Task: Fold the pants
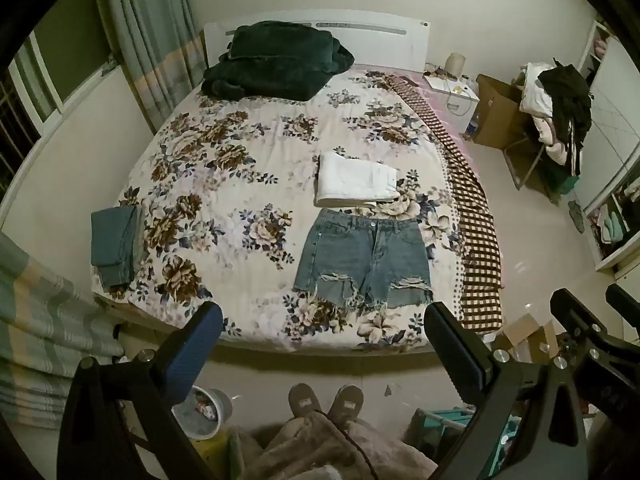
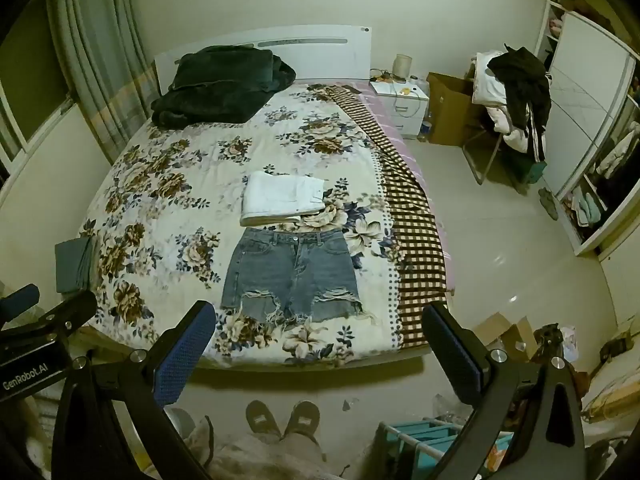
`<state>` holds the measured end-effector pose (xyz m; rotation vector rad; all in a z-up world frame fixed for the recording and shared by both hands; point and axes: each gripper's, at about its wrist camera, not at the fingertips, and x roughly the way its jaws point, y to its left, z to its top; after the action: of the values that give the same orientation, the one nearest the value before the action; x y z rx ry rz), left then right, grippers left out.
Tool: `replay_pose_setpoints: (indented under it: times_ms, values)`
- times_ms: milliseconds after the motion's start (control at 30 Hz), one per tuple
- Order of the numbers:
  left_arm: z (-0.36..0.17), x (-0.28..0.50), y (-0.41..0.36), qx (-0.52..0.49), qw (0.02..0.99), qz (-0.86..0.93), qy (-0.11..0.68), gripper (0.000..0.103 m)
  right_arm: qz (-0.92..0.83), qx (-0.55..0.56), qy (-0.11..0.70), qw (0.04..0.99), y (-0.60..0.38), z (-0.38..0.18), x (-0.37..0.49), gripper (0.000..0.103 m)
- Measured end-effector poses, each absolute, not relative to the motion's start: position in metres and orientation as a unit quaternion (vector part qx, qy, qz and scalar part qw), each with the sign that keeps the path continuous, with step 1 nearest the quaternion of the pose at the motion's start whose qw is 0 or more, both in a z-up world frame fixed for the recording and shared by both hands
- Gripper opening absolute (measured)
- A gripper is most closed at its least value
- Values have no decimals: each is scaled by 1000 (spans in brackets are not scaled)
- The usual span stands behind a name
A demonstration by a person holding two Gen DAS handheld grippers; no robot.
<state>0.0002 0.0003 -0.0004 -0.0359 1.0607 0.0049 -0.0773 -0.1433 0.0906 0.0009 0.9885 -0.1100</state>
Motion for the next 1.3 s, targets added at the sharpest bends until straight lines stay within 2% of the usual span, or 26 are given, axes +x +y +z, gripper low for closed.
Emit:
replay_pose_setpoints:
  times_ms: [1300]
  values:
    - [-7,-2,2,-15,860,4,510,103,-48,1,478,877,-141,96,-79,103]
